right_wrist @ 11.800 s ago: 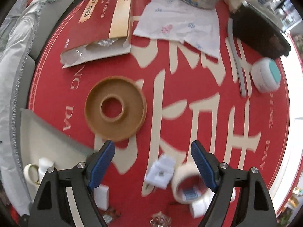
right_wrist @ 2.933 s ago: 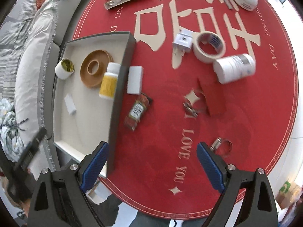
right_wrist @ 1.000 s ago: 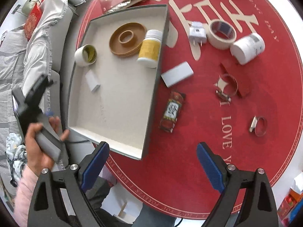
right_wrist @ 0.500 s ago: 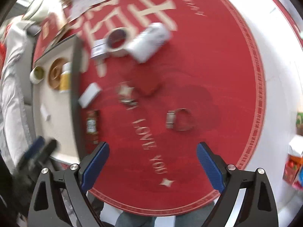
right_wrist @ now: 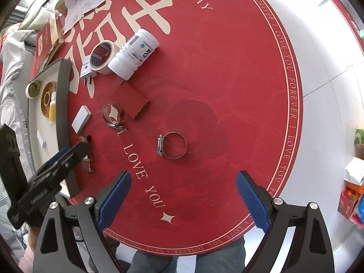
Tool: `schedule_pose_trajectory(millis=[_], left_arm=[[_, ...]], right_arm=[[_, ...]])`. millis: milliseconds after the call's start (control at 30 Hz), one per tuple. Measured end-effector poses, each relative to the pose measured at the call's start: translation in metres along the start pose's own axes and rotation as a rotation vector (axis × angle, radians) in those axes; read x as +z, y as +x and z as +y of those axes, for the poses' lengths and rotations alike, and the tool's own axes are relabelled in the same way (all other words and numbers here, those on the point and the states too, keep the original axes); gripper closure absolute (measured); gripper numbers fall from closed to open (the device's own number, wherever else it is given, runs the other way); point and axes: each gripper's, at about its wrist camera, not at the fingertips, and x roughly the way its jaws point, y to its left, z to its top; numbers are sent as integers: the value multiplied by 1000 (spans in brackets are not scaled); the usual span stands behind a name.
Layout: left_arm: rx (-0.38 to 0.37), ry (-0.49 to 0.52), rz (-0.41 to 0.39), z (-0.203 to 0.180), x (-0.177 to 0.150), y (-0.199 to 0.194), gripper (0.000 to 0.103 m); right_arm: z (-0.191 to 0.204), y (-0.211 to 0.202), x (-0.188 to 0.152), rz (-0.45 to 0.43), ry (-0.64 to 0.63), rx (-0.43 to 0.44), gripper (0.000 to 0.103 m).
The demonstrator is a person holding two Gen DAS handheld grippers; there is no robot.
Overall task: Organize rigid objects
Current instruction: 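Move both open tools away from the tray toward the remaining objects, then grasp the mahjong-tile box with the left tool while the right tool grasps the metal hose clamp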
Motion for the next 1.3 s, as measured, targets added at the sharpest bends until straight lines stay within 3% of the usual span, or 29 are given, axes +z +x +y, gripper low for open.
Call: schedule_pose_trajectory(millis=[67,200,267,433,833,1000,1067,1133,1167,1233,1300], left_arm=[[33,-11,-1,7,2,-5,0],[130,68,-17,-13,-3,-15,0],[192,86,-9,-25,-7,-11,0],[261,87,22,-37,-16,7,0],[369,139,48,-27,-24,30,0],[368,119,21,-19,-30,26,0],[369,115,12,-16,-32,25,0],[371,114,24,-14,-32,25,0],[374,115,33,-29,-24,35,0],[373,119,49,-33,-22,37,2],[370,145,42,-44,-20,34,11]], right_arm=[[-2,0,0,1,-3,4,9],[2,5,2,-2,-28,-11,9],[2,9,4,5,-34,-13,9],[2,25,11,30,-60,-34,9],[40,81,30,66,-292,-168,9],[42,80,30,54,-300,-168,8],[35,83,33,81,-290,-167,0],[40,85,34,91,-295,-166,0],[39,85,35,91,-297,-168,0],[43,83,34,89,-301,-175,4],[45,77,29,76,-318,-175,26]])
